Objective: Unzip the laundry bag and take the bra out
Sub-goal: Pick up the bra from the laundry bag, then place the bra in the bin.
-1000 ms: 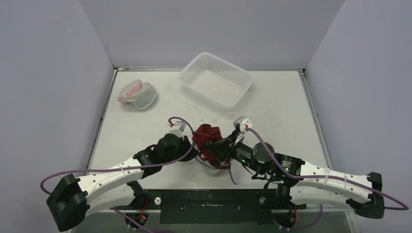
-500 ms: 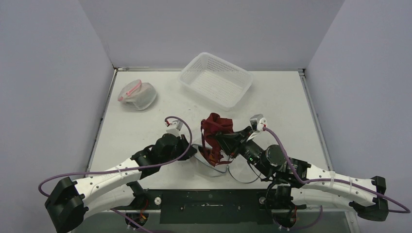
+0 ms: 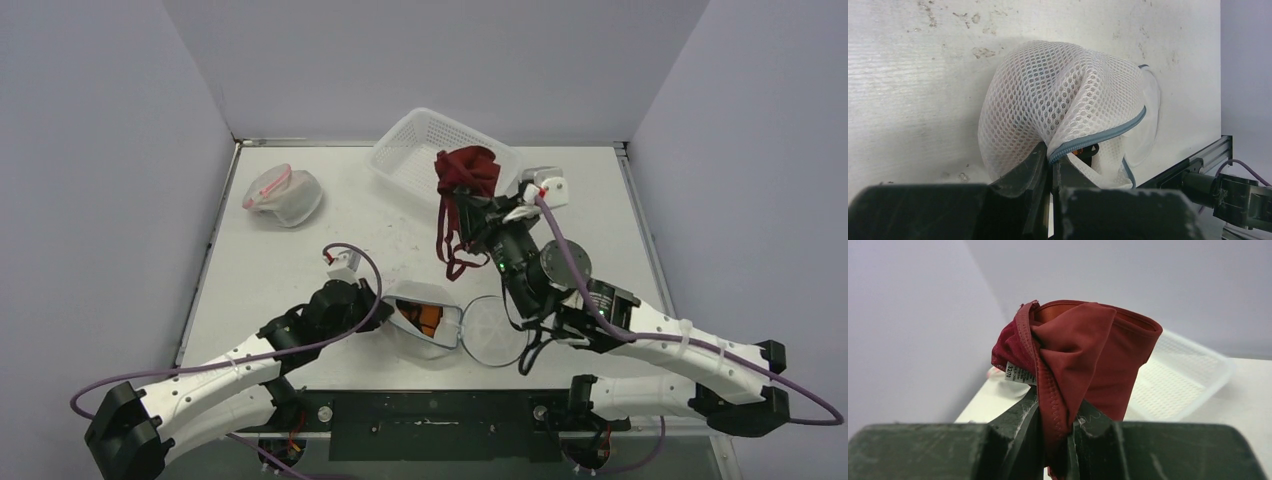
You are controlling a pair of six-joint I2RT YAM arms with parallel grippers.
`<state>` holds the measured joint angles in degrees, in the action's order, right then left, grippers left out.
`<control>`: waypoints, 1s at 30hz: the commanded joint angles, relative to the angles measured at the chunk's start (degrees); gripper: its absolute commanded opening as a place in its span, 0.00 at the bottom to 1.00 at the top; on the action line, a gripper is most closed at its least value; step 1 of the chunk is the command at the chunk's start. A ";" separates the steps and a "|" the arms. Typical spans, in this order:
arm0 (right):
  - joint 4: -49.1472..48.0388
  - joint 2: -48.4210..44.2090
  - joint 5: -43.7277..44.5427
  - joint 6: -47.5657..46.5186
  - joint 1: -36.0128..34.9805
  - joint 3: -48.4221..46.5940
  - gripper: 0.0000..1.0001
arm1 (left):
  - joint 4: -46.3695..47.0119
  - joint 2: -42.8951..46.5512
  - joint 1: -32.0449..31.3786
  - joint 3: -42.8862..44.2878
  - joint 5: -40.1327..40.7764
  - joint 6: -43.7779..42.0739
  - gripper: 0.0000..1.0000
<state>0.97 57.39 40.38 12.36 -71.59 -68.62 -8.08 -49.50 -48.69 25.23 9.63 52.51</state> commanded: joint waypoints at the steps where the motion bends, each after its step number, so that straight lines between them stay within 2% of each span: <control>1: 4.33 10.92 11.56 -5.57 6.27 -10.76 0.05 | -0.62 3.30 0.71 -0.73 2.67 1.33 0.00; 3: 7.58 16.21 9.75 -3.23 11.74 -15.72 0.05 | -1.33 4.43 0.80 -1.04 3.07 1.74 0.00; 9: 6.55 30.47 8.28 -3.81 21.81 -24.90 0.05 | -2.76 6.88 1.19 -1.98 3.12 2.41 0.00; 16: 1.25 43.64 6.45 -8.83 27.54 -33.74 0.05 | -3.55 7.61 1.45 -1.77 2.89 2.47 0.00; 22: 5.22 55.96 5.49 -9.81 32.01 -43.97 0.05 | -3.30 7.58 1.72 -2.39 3.53 2.59 0.00; 30: 7.21 69.33 5.64 -10.36 33.46 -52.77 0.05 | -2.02 6.26 2.06 -3.17 2.96 3.12 0.00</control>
<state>7.09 122.37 45.67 3.27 -37.98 -116.55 -12.27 -42.98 -47.07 22.09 12.05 55.27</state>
